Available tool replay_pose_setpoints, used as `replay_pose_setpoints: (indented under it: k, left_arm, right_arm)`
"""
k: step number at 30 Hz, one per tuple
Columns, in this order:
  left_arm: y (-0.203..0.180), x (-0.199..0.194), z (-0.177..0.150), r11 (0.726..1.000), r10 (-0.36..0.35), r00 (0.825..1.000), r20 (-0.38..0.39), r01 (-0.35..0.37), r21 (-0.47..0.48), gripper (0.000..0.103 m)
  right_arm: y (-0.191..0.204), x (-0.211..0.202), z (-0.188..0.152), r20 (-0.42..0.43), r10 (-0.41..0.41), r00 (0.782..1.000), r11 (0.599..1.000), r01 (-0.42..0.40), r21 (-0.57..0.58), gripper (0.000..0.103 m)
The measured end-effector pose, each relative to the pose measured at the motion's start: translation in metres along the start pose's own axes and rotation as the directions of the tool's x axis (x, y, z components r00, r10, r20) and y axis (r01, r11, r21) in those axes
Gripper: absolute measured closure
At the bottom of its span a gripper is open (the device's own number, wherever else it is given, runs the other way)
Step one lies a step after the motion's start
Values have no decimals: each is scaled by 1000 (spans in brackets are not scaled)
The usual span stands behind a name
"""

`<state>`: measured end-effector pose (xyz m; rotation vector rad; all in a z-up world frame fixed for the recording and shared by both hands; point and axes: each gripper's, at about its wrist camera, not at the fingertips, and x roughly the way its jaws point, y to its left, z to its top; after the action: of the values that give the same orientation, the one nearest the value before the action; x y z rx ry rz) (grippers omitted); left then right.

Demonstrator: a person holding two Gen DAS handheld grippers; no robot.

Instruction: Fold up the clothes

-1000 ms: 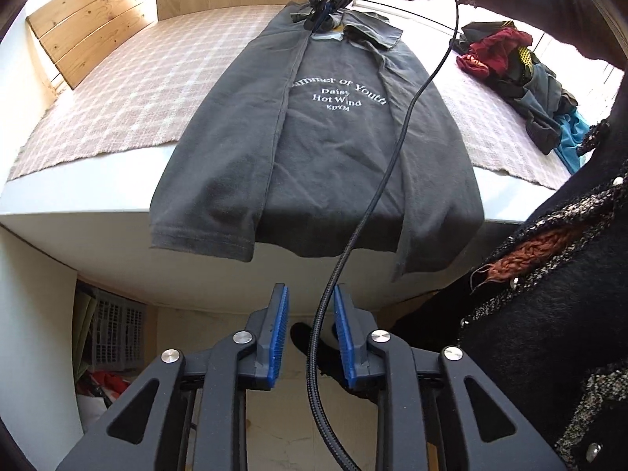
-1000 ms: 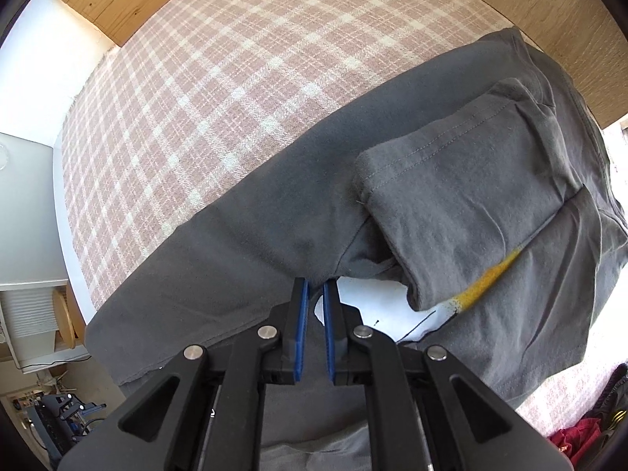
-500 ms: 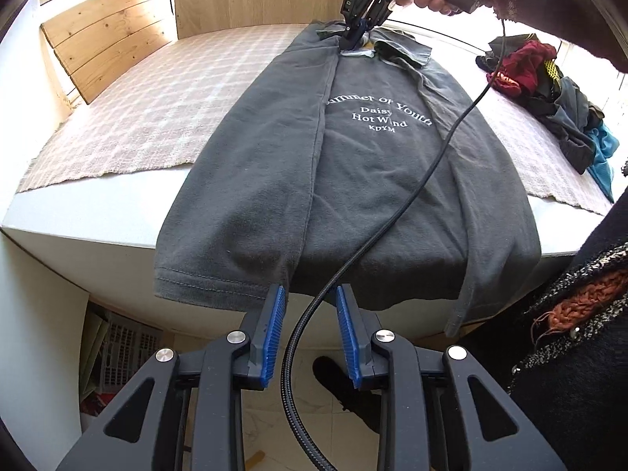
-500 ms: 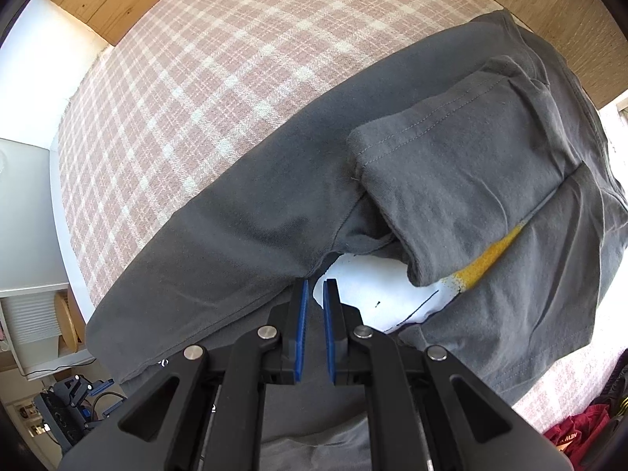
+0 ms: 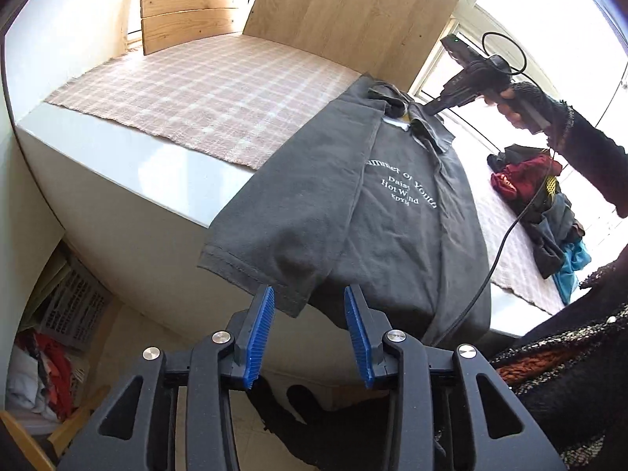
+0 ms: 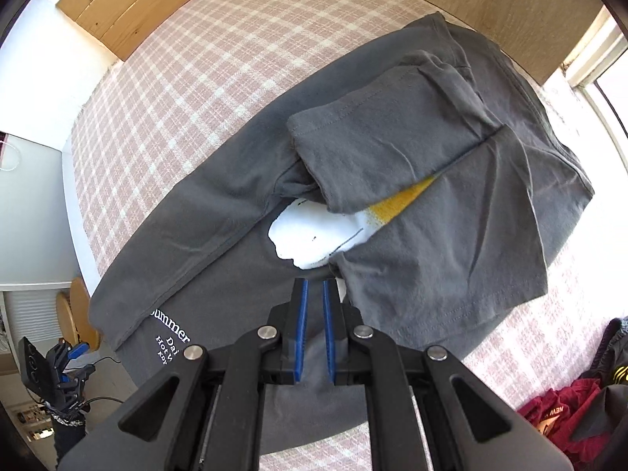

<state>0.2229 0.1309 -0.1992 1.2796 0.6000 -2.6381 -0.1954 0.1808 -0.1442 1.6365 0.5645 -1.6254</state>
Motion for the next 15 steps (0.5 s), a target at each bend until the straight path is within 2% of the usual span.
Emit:
replay_pose_setpoints:
  k: [2,5,8,10,15]
  left_arm:
    - [-17,15,-3,990,75,996,-40,-69,121,68]
    - [-39,41,-5,953,167,983,-83,-139,269,68]
    - [-42,53,-4,933,229,971,-70,-199,299,68]
    - [-41,58,-2,922,264,963,-57,-235,307,68]
    - [-42,69,3,907,301,952,-53,-269,324,68]
  right_arm:
    - [-12,1,-5,-1,18,1000,1000,-18,11,95]
    - [-2,10,-4,-4,38,999,999,-38,10,95]
    - [10,20,-2,-15,55,998,998,-55,-13,95]
    - [20,6,-1,-14,57,998,998,-57,-35,95]
    - [36,5,9,-10,60,998,997,-60,-53,94]
